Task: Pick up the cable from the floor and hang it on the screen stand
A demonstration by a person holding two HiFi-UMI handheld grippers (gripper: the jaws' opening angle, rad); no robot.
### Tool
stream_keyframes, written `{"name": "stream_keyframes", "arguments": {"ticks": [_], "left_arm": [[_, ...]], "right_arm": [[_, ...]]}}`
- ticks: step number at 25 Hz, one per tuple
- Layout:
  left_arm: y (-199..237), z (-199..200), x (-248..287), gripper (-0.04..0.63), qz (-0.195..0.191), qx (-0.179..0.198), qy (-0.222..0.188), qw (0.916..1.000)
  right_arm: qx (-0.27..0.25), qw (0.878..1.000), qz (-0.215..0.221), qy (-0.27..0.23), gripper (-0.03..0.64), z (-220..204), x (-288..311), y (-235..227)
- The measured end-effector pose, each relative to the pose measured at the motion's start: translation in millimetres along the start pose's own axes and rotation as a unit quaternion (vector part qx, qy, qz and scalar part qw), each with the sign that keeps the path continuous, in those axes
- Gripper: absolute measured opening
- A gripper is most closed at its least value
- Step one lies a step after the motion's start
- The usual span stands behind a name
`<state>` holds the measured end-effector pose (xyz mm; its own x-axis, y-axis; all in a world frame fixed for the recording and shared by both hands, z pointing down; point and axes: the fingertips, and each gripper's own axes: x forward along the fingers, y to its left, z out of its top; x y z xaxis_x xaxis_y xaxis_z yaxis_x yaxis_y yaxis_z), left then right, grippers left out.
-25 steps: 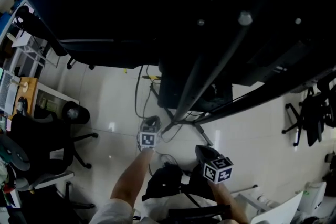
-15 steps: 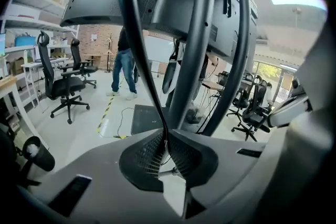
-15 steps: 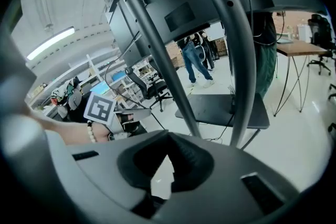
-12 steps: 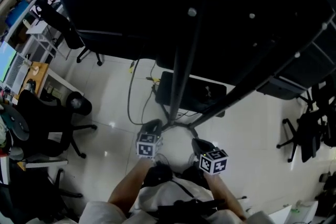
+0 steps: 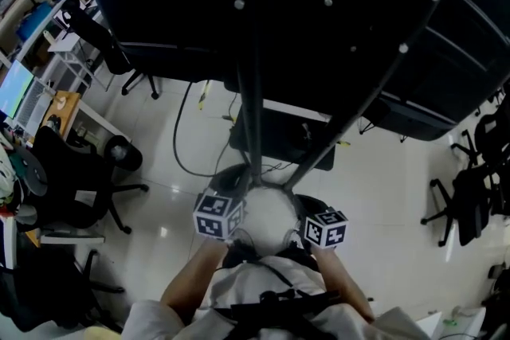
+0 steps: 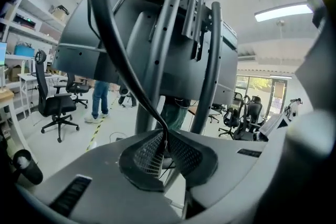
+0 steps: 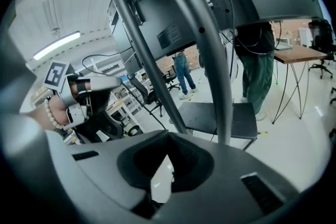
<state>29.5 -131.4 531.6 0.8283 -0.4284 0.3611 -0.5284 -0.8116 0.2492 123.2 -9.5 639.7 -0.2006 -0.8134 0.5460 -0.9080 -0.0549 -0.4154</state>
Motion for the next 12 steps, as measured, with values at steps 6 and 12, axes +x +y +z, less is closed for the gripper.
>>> {"name": "stream_keyframes", "arguments": {"ticks": [6,12], "left_arm": [[-49.7,54.2,-10.1,0.018,-0.037,0.016,-0.051,0.9979],[-78.3,99.7,-21.1,0.018,-0.067,0.036,-0.071,0.9946]], "right_arm": [[0.017,1.0,-0.005,-0.015,0.0,2.3,-15.5,-21.0],[0.016,1.0,0.01,-0.009,0.002,-6.1,-12.6,-20.3]]}}
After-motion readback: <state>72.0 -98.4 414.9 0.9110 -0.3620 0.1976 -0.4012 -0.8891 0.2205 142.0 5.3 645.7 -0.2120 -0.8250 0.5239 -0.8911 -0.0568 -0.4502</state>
